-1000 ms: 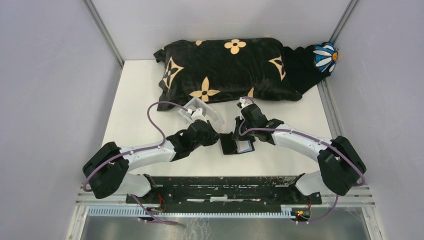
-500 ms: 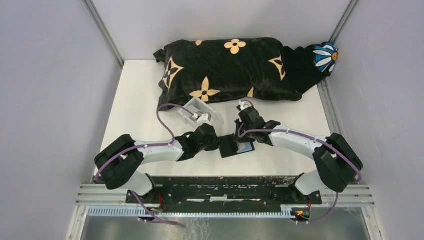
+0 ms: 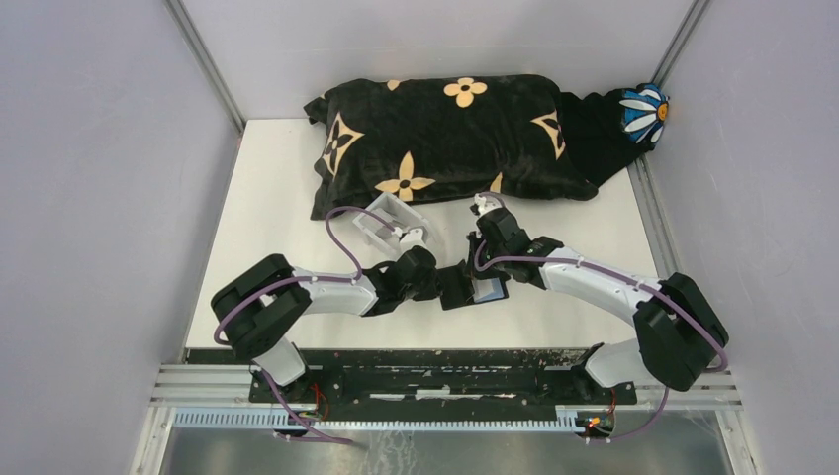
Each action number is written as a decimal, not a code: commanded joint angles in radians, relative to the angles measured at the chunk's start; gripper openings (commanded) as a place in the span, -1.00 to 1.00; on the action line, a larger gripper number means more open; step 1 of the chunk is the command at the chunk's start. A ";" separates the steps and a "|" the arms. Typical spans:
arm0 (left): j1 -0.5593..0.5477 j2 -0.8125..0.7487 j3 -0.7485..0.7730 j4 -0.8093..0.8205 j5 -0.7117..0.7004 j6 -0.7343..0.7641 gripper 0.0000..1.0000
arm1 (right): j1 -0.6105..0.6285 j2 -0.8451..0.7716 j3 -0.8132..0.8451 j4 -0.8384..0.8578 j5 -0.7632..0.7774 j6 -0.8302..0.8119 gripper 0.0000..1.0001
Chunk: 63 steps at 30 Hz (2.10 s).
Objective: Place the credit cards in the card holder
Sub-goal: Open the card holder at the center of the board.
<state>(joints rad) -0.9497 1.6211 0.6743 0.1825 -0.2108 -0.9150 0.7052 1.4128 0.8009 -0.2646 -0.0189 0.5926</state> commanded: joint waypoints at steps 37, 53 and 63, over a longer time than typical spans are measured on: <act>-0.006 0.038 0.045 -0.028 -0.031 0.018 -0.76 | -0.142 -0.236 -0.054 -0.117 0.138 -0.111 -0.98; -0.006 0.049 0.050 -0.031 -0.032 0.016 -0.78 | -0.176 -0.166 -0.094 -0.052 0.101 -0.120 -0.98; -0.006 0.057 0.050 -0.031 -0.030 0.011 -0.78 | -0.193 -0.171 -0.101 -0.051 0.097 -0.129 -0.98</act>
<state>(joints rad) -0.9504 1.6432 0.7059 0.1616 -0.2161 -0.9146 0.5205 1.2449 0.7025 -0.3523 0.0845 0.4797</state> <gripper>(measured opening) 0.111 0.014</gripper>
